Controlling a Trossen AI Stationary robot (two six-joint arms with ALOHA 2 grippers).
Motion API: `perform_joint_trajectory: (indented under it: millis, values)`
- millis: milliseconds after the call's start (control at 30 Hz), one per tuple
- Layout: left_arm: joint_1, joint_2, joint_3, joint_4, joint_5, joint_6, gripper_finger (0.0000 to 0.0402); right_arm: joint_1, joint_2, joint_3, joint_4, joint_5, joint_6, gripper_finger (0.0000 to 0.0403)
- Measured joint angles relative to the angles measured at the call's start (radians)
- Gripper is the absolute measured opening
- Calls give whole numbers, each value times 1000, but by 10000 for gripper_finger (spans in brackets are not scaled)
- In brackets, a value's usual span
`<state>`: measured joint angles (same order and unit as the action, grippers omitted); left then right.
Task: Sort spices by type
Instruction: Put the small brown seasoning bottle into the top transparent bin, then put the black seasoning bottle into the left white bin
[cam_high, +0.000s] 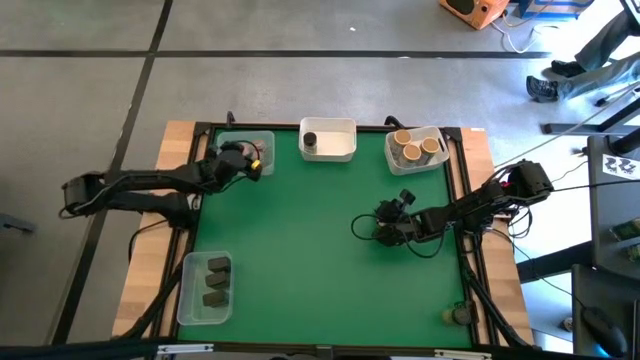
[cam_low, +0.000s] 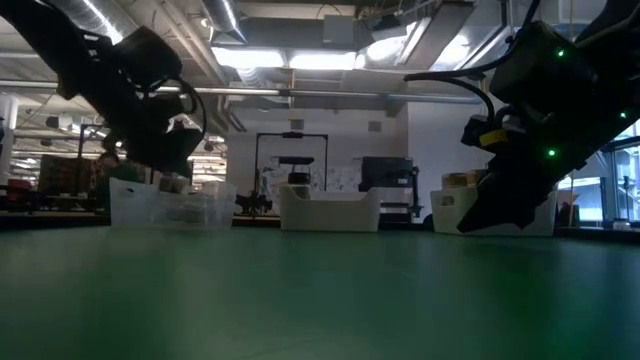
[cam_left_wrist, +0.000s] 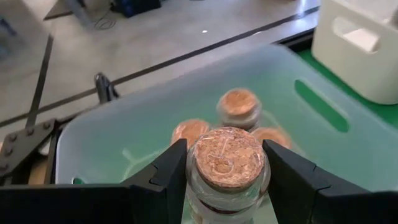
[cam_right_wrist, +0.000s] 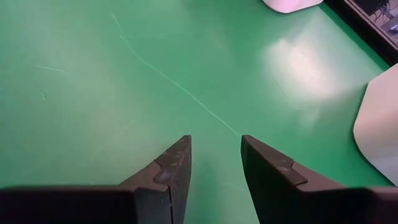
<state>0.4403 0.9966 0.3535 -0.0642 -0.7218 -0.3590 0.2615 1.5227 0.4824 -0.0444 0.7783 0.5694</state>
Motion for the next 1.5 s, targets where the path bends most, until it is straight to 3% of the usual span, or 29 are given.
perform_joint_trajectory:
  millis: [333,833,1033,1233,1500]
  values:
    - [55,1,-97,114,53,-28,161,0,0,0,0,17,-1,140]
    - [65,1,-100,128,66,-28,234,0,0,0,-1,23,-3,140]
    - [33,-11,-82,120,68,38,240,0,0,0,-1,18,0,140]
    - [-29,-80,23,29,71,121,241,0,0,0,3,15,2,140]
    - [-160,-110,86,137,214,169,241,17,-28,53,-71,-70,-38,140]
